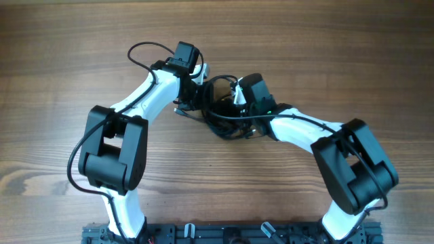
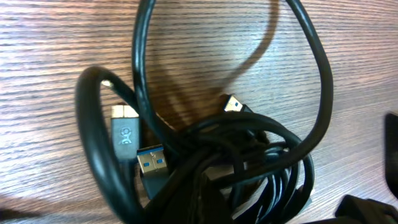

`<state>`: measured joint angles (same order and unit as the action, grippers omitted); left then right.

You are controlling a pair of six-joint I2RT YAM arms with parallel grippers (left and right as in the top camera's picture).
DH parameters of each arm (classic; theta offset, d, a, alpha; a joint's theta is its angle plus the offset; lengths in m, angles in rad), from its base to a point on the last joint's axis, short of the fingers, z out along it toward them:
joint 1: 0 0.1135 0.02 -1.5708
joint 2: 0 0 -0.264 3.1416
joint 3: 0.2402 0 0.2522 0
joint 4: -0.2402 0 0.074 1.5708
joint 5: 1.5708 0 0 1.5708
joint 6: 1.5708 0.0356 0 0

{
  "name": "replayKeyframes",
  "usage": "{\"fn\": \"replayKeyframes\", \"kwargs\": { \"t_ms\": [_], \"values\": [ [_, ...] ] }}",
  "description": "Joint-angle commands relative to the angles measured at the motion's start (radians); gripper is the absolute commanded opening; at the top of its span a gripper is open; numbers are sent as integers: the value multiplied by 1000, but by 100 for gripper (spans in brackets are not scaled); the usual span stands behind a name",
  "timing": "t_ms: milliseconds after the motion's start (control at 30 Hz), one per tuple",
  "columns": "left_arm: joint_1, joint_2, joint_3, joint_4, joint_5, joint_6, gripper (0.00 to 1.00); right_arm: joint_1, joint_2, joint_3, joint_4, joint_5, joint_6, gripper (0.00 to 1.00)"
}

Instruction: Untangle cables

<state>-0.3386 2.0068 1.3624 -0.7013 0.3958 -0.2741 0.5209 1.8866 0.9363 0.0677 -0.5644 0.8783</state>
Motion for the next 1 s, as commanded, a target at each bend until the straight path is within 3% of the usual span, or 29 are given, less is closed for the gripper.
{"fn": "replayKeyframes", "kwargs": {
  "t_ms": [0, 100, 267, 333, 367, 400, 500, 667, 733, 967],
  "values": [
    [-8, 49, -7, -1, -7, 17, 4, -58, -126, -13, -135, 83, -135, 4],
    [-8, 49, -7, -1, -7, 17, 4, -58, -238, -13, -222, 132, -184, 4],
    [-8, 49, -7, 0, -7, 17, 4, -56, -219, -13, -236, 138, -248, 4],
    [-8, 49, -7, 3, -7, 17, 4, -56, -207, -13, -248, 161, -246, 31],
    [-8, 49, -7, 3, -7, 16, 4, -56, -187, -13, -248, 169, -246, 39],
    [-8, 49, -7, 3, -7, 16, 4, -56, -165, -13, -245, 168, -246, 40],
    [-8, 49, -7, 2, -7, 16, 4, -53, -108, -13, -217, 124, -250, 39],
    [-8, 49, -7, 2, -7, 17, 4, -53, -69, -13, -141, 95, -250, 23],
    [-8, 49, -7, 3, -7, 16, 4, -53, -47, -13, -130, 96, -253, 23],
    [-8, 49, -7, 2, -7, 16, 4, -56, -5, -13, -126, 81, -245, 4]
  ]
}}
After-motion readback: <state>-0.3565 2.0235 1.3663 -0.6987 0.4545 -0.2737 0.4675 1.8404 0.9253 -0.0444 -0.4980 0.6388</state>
